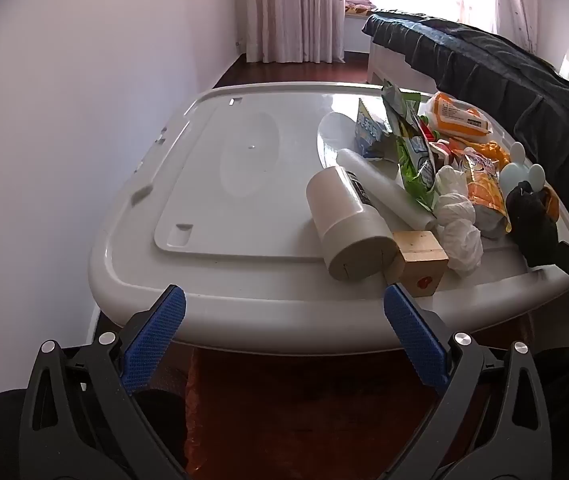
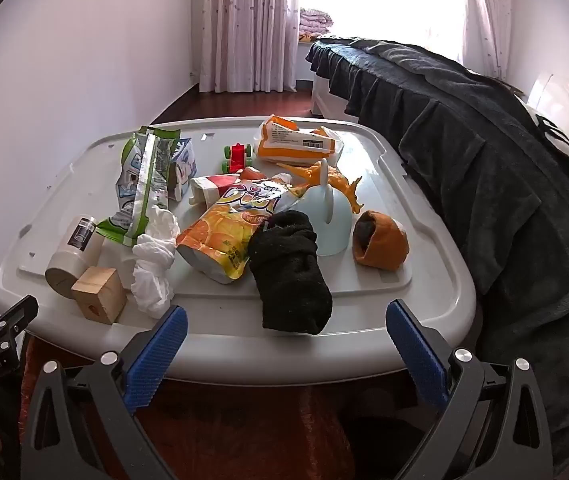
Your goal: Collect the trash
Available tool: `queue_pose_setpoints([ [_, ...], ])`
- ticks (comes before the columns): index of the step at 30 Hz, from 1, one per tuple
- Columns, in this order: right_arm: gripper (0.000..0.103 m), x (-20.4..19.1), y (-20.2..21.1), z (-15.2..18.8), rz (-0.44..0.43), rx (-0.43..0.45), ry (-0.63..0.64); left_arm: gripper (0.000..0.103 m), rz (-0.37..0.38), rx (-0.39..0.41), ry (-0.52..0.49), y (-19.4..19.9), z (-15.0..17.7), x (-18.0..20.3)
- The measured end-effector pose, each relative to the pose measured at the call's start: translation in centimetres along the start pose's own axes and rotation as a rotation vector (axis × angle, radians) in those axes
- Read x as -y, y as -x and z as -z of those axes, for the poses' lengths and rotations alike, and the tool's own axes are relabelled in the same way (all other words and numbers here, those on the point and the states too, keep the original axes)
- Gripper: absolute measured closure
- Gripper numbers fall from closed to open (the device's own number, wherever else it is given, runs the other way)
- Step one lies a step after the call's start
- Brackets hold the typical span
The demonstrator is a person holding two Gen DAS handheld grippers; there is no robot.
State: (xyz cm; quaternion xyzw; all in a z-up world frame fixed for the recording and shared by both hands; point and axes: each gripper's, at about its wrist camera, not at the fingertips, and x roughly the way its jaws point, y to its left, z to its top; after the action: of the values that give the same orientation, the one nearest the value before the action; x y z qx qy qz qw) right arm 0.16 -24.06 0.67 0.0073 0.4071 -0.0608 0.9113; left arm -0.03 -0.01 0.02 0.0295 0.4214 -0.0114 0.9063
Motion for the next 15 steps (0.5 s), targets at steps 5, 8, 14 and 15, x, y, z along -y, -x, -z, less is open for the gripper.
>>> queue_pose_setpoints([
  [5,0.005,-0.05,-0.05,0.02,0.004,-0.002,0.001,0.006,0.003,-0.004,0.001,-0.01,0.0,-0.02],
  [8,0.005,-0.01,-0.07,-0.01,0.004,-0.002,-0.002,0.006,0.003,-0.005,0.002,0.06,0.04,0.04],
  [14,0.005,-0.19,-0.2,0.0,0.006,-0.002,0.001,0.006,0.008,-0.01,0.006,-0.06,-0.08,-0.17],
  [15,0.005,-0.18,-0.21,0.0,0.006,-0.003,0.001,0.006,0.008,-0.01,0.006,-0.06,-0.09,-0.16],
])
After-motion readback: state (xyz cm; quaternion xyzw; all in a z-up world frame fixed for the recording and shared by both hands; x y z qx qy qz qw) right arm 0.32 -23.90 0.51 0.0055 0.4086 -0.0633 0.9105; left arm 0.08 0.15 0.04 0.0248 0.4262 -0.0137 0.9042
